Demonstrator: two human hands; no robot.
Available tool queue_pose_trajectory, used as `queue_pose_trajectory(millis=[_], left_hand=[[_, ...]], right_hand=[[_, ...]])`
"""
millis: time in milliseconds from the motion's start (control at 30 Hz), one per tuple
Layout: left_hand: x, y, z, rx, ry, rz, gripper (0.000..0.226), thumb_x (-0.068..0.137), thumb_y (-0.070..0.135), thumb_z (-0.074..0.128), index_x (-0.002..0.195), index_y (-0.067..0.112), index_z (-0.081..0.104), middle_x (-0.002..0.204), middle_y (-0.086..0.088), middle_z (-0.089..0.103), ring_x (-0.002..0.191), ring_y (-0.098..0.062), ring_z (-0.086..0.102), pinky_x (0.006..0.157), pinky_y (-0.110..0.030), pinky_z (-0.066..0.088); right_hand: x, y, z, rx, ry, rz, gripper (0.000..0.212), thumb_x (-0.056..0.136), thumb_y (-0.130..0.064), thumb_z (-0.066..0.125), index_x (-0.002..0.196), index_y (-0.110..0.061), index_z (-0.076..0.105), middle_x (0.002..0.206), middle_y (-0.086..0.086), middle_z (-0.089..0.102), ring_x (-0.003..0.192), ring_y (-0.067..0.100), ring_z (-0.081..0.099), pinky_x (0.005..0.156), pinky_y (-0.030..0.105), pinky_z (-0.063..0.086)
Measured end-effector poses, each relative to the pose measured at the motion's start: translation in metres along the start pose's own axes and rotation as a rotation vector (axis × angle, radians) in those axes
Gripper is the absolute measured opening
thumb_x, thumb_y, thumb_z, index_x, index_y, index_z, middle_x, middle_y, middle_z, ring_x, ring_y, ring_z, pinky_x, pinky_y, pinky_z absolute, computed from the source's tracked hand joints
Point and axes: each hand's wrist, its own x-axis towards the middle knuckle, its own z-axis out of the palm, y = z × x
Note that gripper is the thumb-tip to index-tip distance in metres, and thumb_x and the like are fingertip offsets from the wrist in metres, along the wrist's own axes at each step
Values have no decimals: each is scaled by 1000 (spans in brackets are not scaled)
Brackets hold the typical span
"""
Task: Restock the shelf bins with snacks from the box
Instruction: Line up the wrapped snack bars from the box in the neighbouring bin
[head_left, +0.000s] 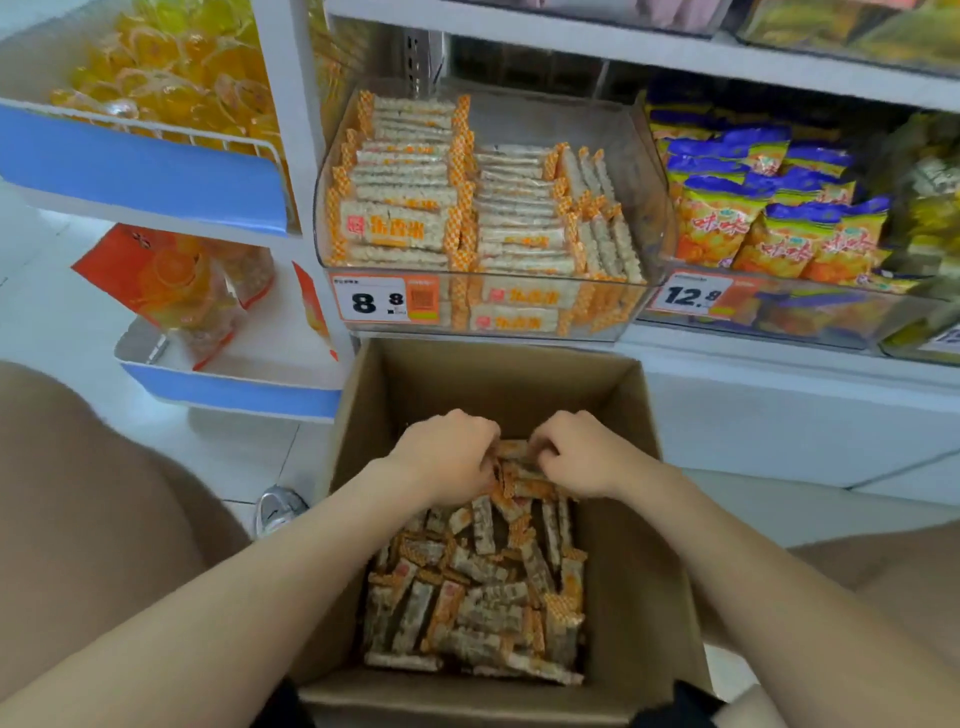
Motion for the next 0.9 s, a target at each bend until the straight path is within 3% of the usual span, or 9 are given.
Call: queue_pose_trajectory(millis=[133, 233, 300, 400, 500, 567, 633, 733, 900], left_hand=[[28, -35, 57, -36, -179, -142, 25, 100, 24, 52, 121, 22, 66, 118, -3, 67, 103, -25, 66, 87, -43, 60], [40, -57, 99, -60, -260, -275, 25, 101, 17, 57, 126, 16, 64, 123, -7, 65, 106, -24, 64, 82, -32, 53], [49, -67, 122, -85, -279, -342, 31, 102, 12, 58, 133, 12, 60, 131, -10, 60, 114, -28, 62, 82, -31, 49], [65, -75, 149, -147, -241, -372, 35, 100, 7, 57, 135, 11, 58, 142, -10, 54, 128, -32, 54, 103, -37, 48], [79, -85, 173, -158, -201, -362, 59, 97, 9, 63, 151, 21, 45, 161, -8, 39, 148, -34, 37, 121, -46, 35], [85, -90, 185, -174, -249, -356, 80, 96, 7, 65, 163, 30, 27, 171, -5, 21, 157, -33, 22, 126, -50, 27], [87, -95, 193, -102, -295, -330, 86, 97, 9, 66, 165, 34, 19, 174, -2, 10, 159, -34, 15, 127, -53, 23], [85, -101, 197, 51, -282, -312, 74, 97, 11, 67, 159, 29, 32, 172, -7, 12, 157, -39, 14, 126, -56, 22], [82, -104, 186, 104, -155, -311, 53, 94, 5, 68, 141, 22, 54, 156, -8, 33, 142, -35, 35, 116, -45, 38]], right_hand=[[26, 36, 45, 47, -48, 185, 29, 98, -12, 47, 112, -5, 72, 106, 16, 73, 91, 34, 71, 82, 51, 62], [33, 52, 75, -31, -111, 265, 13, 104, -16, 49, 94, -13, 58, 101, 11, 62, 83, 30, 62, 72, 41, 57], [46, 60, 93, -66, -115, 289, 17, 105, -16, 50, 88, -16, 51, 105, 10, 61, 83, 29, 60, 71, 40, 55], [73, 66, 116, -58, -40, 255, 5, 103, -14, 57, 103, -14, 62, 109, 11, 67, 88, 30, 64, 73, 39, 58], [102, 70, 141, -64, -7, 201, 47, 98, -11, 60, 144, -15, 52, 128, 12, 64, 116, 36, 63, 93, 48, 57], [116, 73, 156, -41, -20, 210, 68, 96, -10, 61, 158, -18, 33, 151, 12, 48, 136, 40, 49, 105, 53, 50], [123, 76, 169, -19, -94, 187, 82, 95, -5, 62, 163, -20, 20, 165, 11, 29, 149, 41, 32, 115, 52, 42], [126, 79, 180, -184, -145, 163, 91, 93, -3, 63, 166, -22, 12, 167, 13, 26, 154, 41, 20, 123, 53, 30], [124, 79, 185, -442, -143, 53, 66, 95, 2, 58, 157, -10, 36, 160, 17, 35, 146, 40, 33, 119, 48, 35]])
